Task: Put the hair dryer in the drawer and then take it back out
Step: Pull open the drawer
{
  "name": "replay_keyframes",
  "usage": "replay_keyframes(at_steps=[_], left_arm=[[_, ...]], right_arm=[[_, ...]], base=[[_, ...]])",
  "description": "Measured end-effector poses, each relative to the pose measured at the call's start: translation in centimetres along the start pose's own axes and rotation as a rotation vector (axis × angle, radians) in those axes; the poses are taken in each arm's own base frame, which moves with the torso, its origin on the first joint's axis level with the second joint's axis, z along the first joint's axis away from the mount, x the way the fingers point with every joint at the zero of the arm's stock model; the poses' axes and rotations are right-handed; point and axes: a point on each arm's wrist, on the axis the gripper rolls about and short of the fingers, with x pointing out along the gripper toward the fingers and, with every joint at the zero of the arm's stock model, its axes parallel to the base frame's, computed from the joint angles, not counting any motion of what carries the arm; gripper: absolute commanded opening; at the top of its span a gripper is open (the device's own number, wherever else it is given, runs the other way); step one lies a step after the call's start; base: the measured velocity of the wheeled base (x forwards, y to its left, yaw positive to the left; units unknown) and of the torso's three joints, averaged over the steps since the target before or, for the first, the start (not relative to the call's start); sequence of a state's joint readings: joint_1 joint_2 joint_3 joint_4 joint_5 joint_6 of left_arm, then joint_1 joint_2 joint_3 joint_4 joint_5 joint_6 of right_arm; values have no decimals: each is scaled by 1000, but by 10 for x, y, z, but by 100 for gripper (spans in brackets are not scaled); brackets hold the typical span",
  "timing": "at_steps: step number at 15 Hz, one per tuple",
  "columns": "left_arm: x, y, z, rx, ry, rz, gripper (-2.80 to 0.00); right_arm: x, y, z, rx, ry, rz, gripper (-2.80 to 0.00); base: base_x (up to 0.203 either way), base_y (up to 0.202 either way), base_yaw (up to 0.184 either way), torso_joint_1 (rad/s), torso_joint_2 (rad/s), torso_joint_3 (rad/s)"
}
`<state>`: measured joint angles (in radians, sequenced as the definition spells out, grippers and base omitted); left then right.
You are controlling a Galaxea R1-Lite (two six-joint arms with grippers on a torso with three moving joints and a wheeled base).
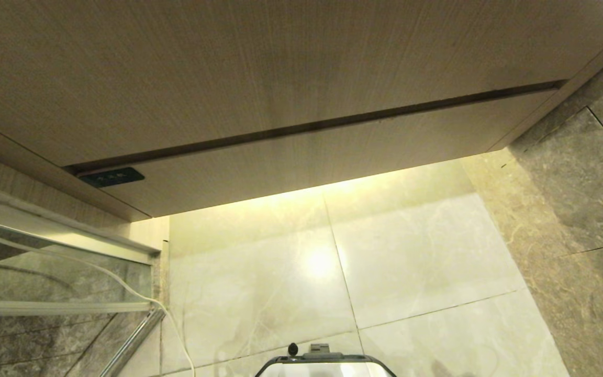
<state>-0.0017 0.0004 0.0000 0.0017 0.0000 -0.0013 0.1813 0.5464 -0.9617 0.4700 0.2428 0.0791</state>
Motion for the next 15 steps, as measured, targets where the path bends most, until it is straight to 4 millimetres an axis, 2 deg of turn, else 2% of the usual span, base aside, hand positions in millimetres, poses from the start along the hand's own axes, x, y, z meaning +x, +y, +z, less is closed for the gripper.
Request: replay_keyframes(at_steps=[2, 4, 8, 10, 12, 15], left_arm=[[0, 0, 0, 0, 0, 0, -280], [0, 0, 0, 0, 0, 0, -280], [0, 0, 0, 0, 0, 0, -280], [0, 0, 0, 0, 0, 0, -280], [0, 0, 0, 0, 0, 0, -280], [0, 0, 0, 0, 0, 0, -280]], right_arm=[[55, -11, 21, 23, 126, 42, -280], [113, -21, 30, 35, 213, 117, -280], [216, -41, 24, -17, 322, 270, -280], [248, -53, 14, -120, 353, 296, -280], [271, -67, 0, -209, 395, 298, -280], [299, -79, -7, -279, 358, 297, -280]], base=[[0, 0, 0, 0, 0, 0], [0, 0, 0, 0, 0, 0], [0, 0, 0, 0, 0, 0], [0, 0, 0, 0, 0, 0], [0, 0, 0, 0, 0, 0], [0, 0, 0, 0, 0, 0]])
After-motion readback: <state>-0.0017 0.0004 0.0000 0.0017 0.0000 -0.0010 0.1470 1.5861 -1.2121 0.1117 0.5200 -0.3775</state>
